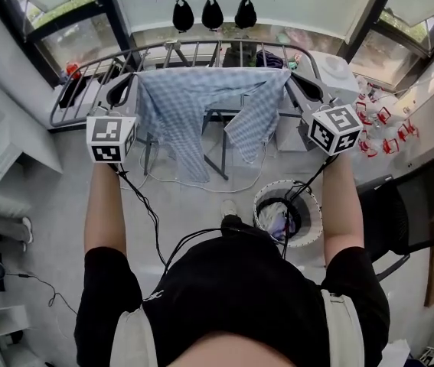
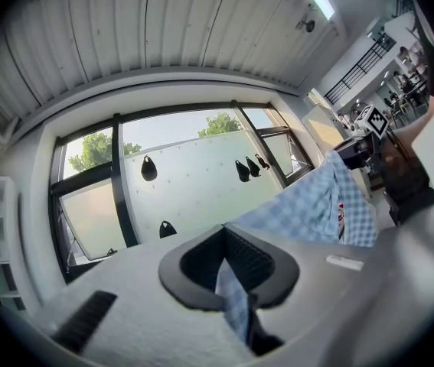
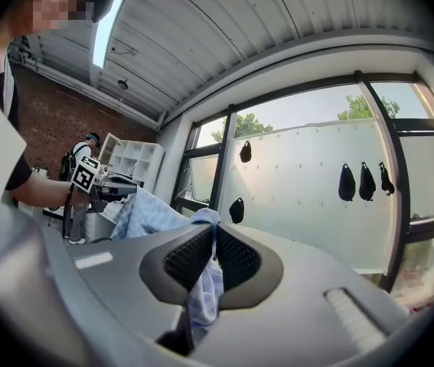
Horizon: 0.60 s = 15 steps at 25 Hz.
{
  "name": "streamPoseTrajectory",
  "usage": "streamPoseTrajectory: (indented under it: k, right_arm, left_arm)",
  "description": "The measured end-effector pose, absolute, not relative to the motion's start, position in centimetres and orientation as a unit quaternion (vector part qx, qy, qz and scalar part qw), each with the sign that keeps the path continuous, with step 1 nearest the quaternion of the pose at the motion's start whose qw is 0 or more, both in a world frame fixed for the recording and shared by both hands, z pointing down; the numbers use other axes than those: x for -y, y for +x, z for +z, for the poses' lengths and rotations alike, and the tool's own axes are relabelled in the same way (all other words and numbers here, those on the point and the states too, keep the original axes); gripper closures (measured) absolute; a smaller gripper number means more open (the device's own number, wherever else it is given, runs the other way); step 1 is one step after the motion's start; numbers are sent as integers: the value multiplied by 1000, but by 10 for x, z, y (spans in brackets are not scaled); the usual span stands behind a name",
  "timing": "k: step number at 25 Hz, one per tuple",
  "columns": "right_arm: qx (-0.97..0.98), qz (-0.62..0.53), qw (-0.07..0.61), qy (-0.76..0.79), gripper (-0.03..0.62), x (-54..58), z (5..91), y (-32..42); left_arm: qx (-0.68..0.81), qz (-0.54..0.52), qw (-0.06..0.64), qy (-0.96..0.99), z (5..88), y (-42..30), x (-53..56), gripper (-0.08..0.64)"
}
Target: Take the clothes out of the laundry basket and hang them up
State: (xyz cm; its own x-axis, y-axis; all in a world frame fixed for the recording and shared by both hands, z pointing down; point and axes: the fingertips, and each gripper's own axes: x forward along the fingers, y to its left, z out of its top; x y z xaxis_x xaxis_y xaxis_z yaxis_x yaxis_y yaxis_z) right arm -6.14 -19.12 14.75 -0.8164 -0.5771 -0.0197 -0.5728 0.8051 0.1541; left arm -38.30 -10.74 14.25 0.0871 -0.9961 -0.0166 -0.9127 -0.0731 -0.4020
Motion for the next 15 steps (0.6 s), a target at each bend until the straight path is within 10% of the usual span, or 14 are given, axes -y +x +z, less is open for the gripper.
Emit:
streamPoseTrajectory:
  k: [15]
  right_arm:
    - [937,-48,40,344,561,385,171,-74]
  left_arm:
    - [-652,-177,127,-726,164,-403,298,554]
